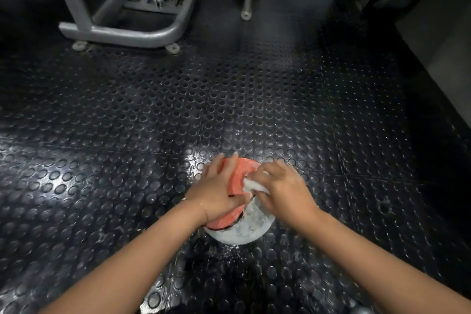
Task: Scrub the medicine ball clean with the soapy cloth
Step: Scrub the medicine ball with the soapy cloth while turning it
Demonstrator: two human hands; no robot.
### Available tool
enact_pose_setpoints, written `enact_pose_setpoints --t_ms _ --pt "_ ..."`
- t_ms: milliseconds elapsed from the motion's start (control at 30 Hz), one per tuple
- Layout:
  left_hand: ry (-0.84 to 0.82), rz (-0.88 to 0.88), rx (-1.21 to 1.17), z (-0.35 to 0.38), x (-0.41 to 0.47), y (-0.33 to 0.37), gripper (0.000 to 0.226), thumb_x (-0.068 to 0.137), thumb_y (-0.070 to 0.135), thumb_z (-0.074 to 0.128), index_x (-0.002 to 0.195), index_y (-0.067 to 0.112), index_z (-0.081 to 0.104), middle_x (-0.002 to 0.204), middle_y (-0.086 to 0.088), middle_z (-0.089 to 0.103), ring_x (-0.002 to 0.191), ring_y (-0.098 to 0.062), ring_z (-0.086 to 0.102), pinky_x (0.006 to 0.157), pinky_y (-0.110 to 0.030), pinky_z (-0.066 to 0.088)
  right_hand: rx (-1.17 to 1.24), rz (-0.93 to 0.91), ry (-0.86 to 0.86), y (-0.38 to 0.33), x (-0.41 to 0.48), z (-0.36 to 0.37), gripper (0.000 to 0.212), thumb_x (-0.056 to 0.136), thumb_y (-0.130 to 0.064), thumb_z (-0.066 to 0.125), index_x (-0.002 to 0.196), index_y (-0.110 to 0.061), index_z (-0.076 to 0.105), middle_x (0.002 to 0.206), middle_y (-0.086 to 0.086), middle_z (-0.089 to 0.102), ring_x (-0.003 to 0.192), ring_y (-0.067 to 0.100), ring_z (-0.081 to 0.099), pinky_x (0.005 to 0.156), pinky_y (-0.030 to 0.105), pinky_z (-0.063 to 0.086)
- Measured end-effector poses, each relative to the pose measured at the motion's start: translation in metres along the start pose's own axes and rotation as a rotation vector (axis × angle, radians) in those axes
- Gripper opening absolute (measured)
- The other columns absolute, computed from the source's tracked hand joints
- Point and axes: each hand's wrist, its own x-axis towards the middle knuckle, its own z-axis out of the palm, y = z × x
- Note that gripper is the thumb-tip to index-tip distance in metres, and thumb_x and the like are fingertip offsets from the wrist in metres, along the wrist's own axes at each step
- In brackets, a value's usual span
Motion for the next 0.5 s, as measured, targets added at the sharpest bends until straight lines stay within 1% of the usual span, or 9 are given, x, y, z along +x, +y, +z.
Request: enact_pose_setpoints --t_ms 100,167,200,267,300,367,433,500 --pt "-0.073 0.015 0.064 -0.007 0.008 0.0 0.097 0.077 0.055 0.065 0.148 0.043 -0.001 0.156 0.013 -0.013 0.145 -0.026 0.006 0.113 -0.048 0.026 -0.024 -0.092 -0.02 -0.002 -0.002 0.001 0.023 0.065 -0.017 0.069 0.087 -0.021 0.069 0.083 -0.001 0.065 0.073 0.017 0.056 0.064 0.029 0.048" --pt "-0.064 0.004 0.077 -0.006 0.007 0.0 0.096 0.077 0.059 0.063 0.149 0.041 0.002 0.156 0.014 -0.01 0.144 -0.024 0.011 0.112 -0.044 0.029 -0.017 -0.079 -0.022 0.001 -0.003 -0.001 0.027 0.063 -0.017 0.074 0.089 -0.021 0.07 0.084 -0.002 0.065 0.073 0.015 0.056 0.064 0.027 0.048" --pt "-0.05 0.006 0.09 -0.005 0.006 0.0 0.095 0.077 0.061 0.062 0.149 0.04 0.002 0.156 0.014 -0.009 0.143 -0.023 0.015 0.111 -0.043 0.031 -0.002 -0.031 -0.009 0.004 -0.001 -0.002 0.028 0.064 -0.016 0.076 0.09 -0.022 0.07 0.084 -0.002 0.065 0.073 0.013 0.054 0.064 0.026 0.049" --pt "-0.032 0.004 0.113 -0.002 0.005 0.0 0.094 0.078 0.062 0.059 0.148 0.04 0.0 0.156 0.013 -0.007 0.141 -0.024 0.019 0.11 -0.041 0.034 0.031 0.073 0.006 0.007 0.001 -0.004 0.026 0.068 -0.014 0.076 0.092 -0.024 0.07 0.085 -0.003 0.064 0.074 0.01 0.048 0.065 0.03 0.05" --pt "-0.028 -0.001 0.106 -0.002 0.005 -0.001 0.094 0.079 0.063 0.058 0.148 0.039 -0.001 0.156 0.013 -0.007 0.141 -0.024 0.021 0.109 -0.041 0.035 0.021 0.082 0.007 0.006 0.002 -0.004 0.028 0.067 -0.014 0.076 0.092 -0.024 0.07 0.086 -0.003 0.064 0.075 0.01 0.049 0.067 0.03 0.049" --pt "-0.031 -0.01 0.063 -0.004 0.003 -0.004 0.096 0.079 0.063 0.058 0.149 0.037 -0.003 0.156 0.012 -0.007 0.14 -0.025 0.023 0.109 -0.04 0.035 -0.027 -0.015 -0.001 0.001 -0.001 -0.002 0.031 0.062 -0.013 0.077 0.09 -0.023 0.07 0.087 -0.001 0.065 0.076 0.015 0.056 0.068 0.029 0.048" --pt "-0.042 -0.017 0.012 -0.006 0.0 -0.007 0.097 0.079 0.061 0.059 0.149 0.038 -0.004 0.156 0.012 -0.01 0.139 -0.024 0.026 0.109 -0.038 0.036 -0.045 -0.096 -0.016 -0.002 -0.006 0.0 0.031 0.061 -0.013 0.075 0.089 -0.022 0.07 0.089 0.001 0.065 0.078 0.019 0.059 0.067 0.031 0.05" --pt "-0.043 -0.012 -0.016 -0.005 -0.005 -0.01 0.097 0.079 0.059 0.061 0.148 0.039 -0.004 0.155 0.014 -0.012 0.139 -0.022 0.026 0.108 -0.038 0.037 -0.032 -0.051 0.006 0.003 -0.004 0.0 0.027 0.064 -0.015 0.072 0.088 -0.024 0.069 0.088 -0.001 0.065 0.077 0.018 0.058 0.066 0.032 0.052"
